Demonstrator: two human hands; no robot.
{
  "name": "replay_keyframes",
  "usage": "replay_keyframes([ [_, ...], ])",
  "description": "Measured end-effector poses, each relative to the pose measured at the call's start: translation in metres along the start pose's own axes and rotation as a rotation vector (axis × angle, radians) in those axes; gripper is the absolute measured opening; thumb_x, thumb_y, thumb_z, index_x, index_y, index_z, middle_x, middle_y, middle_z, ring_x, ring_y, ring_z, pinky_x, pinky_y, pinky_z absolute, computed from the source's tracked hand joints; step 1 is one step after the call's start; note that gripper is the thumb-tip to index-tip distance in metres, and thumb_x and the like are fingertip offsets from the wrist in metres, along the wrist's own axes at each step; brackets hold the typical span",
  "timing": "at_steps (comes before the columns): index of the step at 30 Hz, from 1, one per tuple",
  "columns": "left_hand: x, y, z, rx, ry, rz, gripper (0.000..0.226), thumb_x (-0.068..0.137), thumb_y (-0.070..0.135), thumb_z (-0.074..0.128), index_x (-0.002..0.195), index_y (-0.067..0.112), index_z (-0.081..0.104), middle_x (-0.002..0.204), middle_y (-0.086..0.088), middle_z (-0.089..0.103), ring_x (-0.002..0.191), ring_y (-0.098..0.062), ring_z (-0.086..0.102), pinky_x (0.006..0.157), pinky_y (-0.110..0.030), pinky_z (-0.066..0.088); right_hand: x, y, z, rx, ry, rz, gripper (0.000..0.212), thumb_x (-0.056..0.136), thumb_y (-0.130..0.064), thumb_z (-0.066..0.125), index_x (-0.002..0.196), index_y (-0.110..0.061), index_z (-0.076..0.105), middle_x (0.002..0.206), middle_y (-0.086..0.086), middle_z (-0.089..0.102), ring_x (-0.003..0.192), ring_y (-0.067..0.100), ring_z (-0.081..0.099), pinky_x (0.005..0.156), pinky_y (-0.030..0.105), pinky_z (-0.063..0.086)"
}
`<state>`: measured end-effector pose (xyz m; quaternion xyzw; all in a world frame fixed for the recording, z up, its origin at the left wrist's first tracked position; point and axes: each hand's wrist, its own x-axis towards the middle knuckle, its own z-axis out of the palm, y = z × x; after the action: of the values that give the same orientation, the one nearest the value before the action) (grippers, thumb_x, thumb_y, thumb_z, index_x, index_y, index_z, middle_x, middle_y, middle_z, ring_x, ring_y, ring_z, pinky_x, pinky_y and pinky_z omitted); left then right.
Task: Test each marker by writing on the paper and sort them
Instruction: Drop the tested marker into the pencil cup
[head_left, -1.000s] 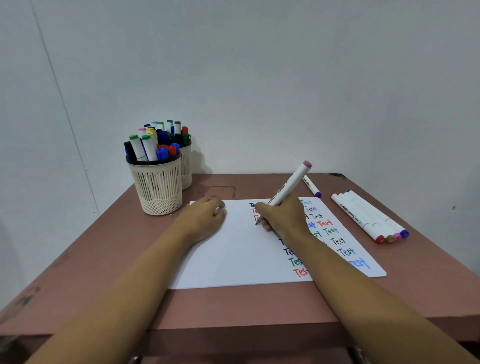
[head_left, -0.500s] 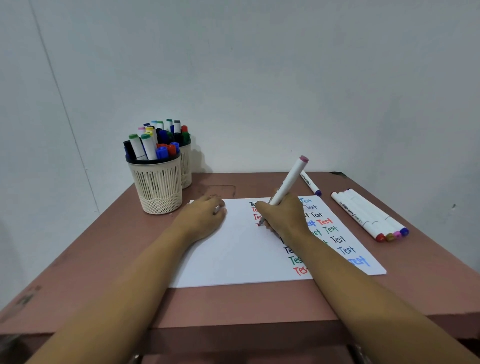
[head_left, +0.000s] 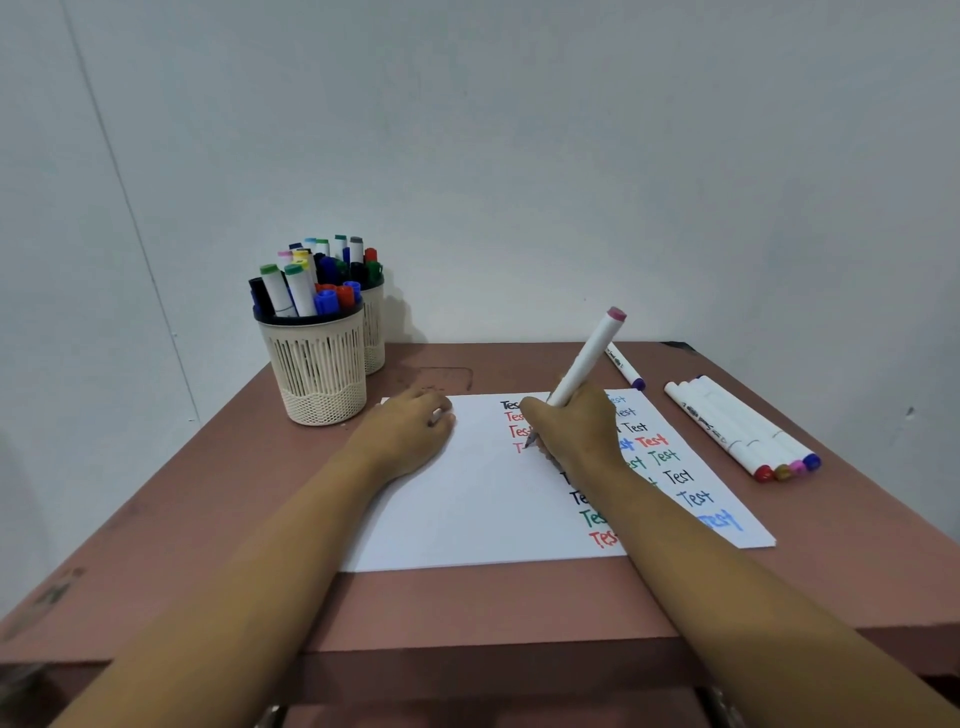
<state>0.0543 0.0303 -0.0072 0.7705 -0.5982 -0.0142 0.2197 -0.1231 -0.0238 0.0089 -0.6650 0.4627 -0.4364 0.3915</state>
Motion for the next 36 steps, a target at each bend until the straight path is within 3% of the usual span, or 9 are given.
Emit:
replay_keyframes([
  [6, -0.0001, 0.0002, -0.0006, -0.012, -0.001, 0.0, 0.03, 0.096, 0.033, 0.045, 0.119, 0.02, 0.058, 0.124, -0.002, 0.053, 0.111, -0.023, 0.052, 0.099, -0.034, 0.039, -0.001, -0.0006, -0.0006, -0.004, -0.026, 0.001, 0.026, 0.081, -0.011, 0.062, 0.067, -0.017, 0.041, 0.067, 0.009, 0.059, 0.031, 0.003, 0.046, 0.034, 0.015, 0.033],
  [10, -0.0007, 0.0005, -0.0007, -0.008, -0.006, -0.014, 0.03, 0.097, 0.033, 0.044, 0.12, 0.021, 0.058, 0.123, -0.003, 0.052, 0.112, -0.024, 0.052, 0.101, -0.035, 0.037, -0.0004, -0.0001, -0.0012, 0.025, 0.047, 0.016, 0.023, 0.082, -0.011, 0.061, 0.068, -0.015, 0.043, 0.07, 0.009, 0.062, 0.039, 0.005, 0.05, 0.036, 0.015, 0.034],
  [16, -0.0013, 0.0013, -0.0019, -0.012, -0.008, -0.005, 0.031, 0.097, 0.033, 0.044, 0.121, 0.02, 0.057, 0.126, -0.002, 0.051, 0.114, -0.022, 0.051, 0.101, -0.034, 0.037, -0.0007, 0.0001, -0.0006, 0.007, 0.024, 0.009, 0.02, 0.08, -0.011, 0.062, 0.067, -0.012, 0.046, 0.064, 0.01, 0.063, 0.042, 0.01, 0.052, 0.041, 0.02, 0.038],
  [24, -0.0005, -0.0005, -0.0004, -0.014, -0.004, -0.003, 0.029, 0.096, 0.034, 0.045, 0.119, 0.021, 0.058, 0.124, -0.003, 0.052, 0.112, -0.023, 0.052, 0.101, -0.035, 0.038, -0.0015, -0.0012, -0.0031, -0.016, 0.022, 0.005, 0.026, 0.082, -0.012, 0.062, 0.068, -0.017, 0.041, 0.062, 0.003, 0.055, 0.032, 0.002, 0.046, 0.035, 0.015, 0.034],
  [32, -0.0008, -0.0001, -0.0013, -0.003, -0.015, -0.005, 0.03, 0.097, 0.034, 0.043, 0.121, 0.021, 0.057, 0.126, -0.002, 0.052, 0.113, -0.022, 0.051, 0.102, -0.036, 0.037, -0.0022, -0.0009, -0.0039, 0.066, 0.101, 0.034, 0.022, 0.082, -0.01, 0.06, 0.066, -0.014, 0.045, 0.072, 0.014, 0.065, 0.044, 0.011, 0.054, 0.041, 0.019, 0.037],
  [36, -0.0012, 0.0006, -0.0022, -0.002, -0.016, -0.003, 0.031, 0.097, 0.034, 0.043, 0.122, 0.021, 0.057, 0.128, -0.002, 0.051, 0.114, -0.022, 0.051, 0.102, -0.034, 0.037, -0.0022, -0.0013, -0.0027, 0.019, 0.075, 0.019, 0.023, 0.082, -0.01, 0.06, 0.066, -0.015, 0.043, 0.068, 0.01, 0.061, 0.044, 0.011, 0.052, 0.038, 0.017, 0.037],
])
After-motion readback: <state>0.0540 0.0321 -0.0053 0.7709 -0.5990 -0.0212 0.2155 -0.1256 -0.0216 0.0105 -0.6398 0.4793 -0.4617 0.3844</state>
